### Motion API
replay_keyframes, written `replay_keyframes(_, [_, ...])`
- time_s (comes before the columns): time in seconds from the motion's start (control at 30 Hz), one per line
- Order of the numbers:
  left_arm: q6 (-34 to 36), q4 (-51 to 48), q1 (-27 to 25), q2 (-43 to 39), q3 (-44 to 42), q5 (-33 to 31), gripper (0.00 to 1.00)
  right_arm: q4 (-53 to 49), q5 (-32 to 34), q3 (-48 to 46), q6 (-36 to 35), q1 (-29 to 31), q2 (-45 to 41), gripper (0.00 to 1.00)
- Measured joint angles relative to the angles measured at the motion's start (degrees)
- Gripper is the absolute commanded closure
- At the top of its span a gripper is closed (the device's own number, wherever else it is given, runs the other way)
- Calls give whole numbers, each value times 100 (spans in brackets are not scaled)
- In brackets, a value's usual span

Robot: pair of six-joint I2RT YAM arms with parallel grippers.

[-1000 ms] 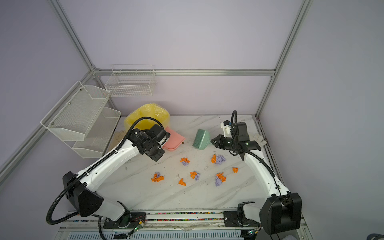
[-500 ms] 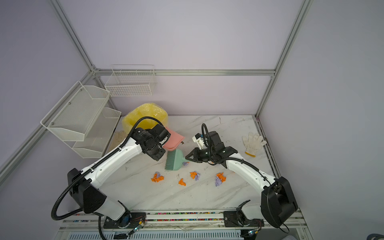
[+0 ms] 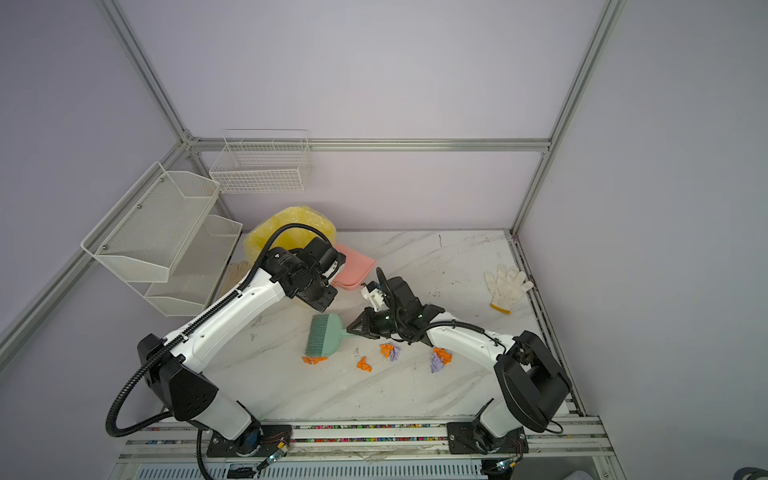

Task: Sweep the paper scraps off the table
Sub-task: 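Close the left gripper on the dustpan handle while the right lowers the brush, then sweep the brush with the right gripper across the scraps toward the dustpan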

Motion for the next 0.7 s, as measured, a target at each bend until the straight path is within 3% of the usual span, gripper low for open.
replay_keyframes(0.33, [-20,33,0,0,0,24,100,70,527,575,251,645,1023,100])
replay_keyframes(0.7, [-20,68,0,0,0,42,100,-960,1082,1088,-374,612,1193,100])
